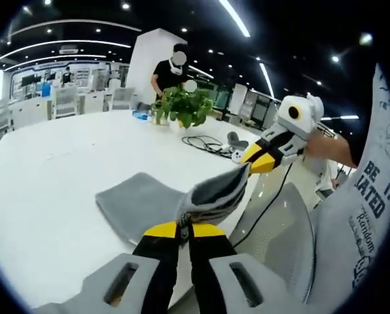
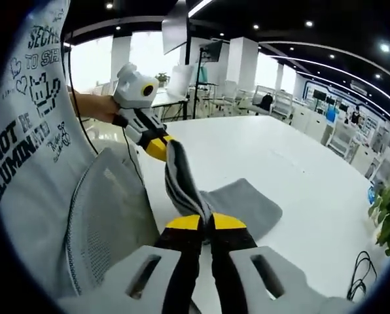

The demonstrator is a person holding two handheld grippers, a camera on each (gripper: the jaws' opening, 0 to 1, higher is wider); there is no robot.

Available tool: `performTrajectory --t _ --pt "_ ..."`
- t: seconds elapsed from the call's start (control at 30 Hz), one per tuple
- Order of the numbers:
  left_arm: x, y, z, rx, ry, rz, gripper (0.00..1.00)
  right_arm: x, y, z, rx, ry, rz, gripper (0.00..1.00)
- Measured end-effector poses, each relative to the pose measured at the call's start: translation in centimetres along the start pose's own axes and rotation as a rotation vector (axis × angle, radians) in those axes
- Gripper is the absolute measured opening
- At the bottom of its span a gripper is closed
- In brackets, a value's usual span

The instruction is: Fold the towel on the table until its edges align and the towel forms a compact rectangular stack.

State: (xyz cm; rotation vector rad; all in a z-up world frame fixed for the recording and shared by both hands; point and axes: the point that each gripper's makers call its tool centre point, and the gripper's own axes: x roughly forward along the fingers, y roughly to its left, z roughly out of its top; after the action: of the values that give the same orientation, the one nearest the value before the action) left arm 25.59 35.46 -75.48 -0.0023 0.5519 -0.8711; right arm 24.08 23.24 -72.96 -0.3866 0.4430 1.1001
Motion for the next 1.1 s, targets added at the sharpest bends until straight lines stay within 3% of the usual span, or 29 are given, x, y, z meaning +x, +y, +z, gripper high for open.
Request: performTrajectory --t 0.27,0.47,0.83,0.97,1.1 --pt "-0.7 0.3 0.7 -0.008 -0.028 0.021 0.05 0.2 0.8 0.5 0.017 -0.022 0.029 0.01" --pt "-0.3 1.3 0.7 -0.038 -0.041 0.022 0.05 0.8 -0.1 0.8 0.036 -0.021 0.032 0.01" --pt "1.0 3.3 2.2 -0.047 -0.049 0.005 0.05 2.1 -4.1 1.7 0.147 -0.085 0.012 0.02" --pt "1.6 4.5 2.8 -0.098 -0.074 0.004 0.05 2.9 -5.4 1.6 0.19 -0.095 0.016 0.02" --pt "2.2 5.4 3.2 -0.098 -0.069 0.002 0.05 3.5 -6.4 1.8 0.204 -0.096 0.021 0.02"
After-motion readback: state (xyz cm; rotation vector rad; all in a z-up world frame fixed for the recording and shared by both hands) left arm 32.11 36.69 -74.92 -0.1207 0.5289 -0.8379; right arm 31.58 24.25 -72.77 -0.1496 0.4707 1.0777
